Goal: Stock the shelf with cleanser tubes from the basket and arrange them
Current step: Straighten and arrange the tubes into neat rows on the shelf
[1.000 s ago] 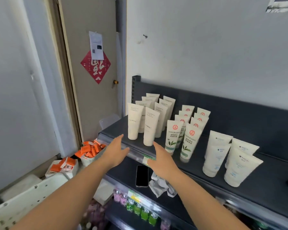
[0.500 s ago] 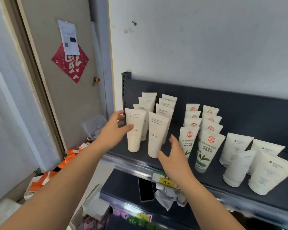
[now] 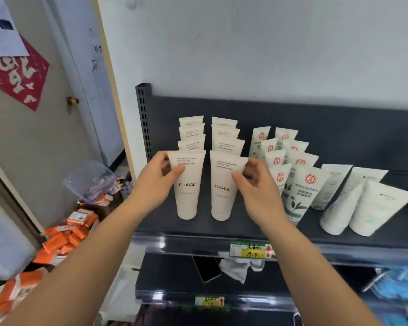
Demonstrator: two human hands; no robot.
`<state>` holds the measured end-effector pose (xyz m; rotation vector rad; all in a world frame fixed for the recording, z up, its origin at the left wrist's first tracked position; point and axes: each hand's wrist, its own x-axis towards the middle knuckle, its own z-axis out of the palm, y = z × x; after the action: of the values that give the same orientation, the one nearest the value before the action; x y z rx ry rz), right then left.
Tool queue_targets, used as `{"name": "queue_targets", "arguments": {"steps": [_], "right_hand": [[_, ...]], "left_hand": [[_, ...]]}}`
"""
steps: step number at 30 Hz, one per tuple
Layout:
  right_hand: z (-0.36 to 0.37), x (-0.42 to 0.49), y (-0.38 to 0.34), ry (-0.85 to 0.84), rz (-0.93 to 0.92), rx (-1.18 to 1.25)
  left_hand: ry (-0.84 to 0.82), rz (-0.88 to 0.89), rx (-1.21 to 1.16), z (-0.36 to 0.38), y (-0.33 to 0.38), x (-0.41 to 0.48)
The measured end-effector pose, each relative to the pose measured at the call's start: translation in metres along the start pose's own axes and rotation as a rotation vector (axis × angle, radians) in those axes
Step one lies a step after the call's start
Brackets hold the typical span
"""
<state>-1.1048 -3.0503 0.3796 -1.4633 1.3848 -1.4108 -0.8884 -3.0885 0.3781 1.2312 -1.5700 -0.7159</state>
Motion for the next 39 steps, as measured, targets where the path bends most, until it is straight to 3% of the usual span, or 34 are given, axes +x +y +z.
{"name": "queue_targets", "arguments": {"steps": [27,39], "right_hand": [[-0.003,0.021,0.024,-0.05,-0.087,-0.169],[-0.016,0.003,0.023,-0.077,-0.133,-0.185]], "left_hand": [[-0.067,-0.008,-0.231,0.005,-0.007,-0.005],[-0.072,-0.004,-0.194,0.009,0.0,-0.024]]}}
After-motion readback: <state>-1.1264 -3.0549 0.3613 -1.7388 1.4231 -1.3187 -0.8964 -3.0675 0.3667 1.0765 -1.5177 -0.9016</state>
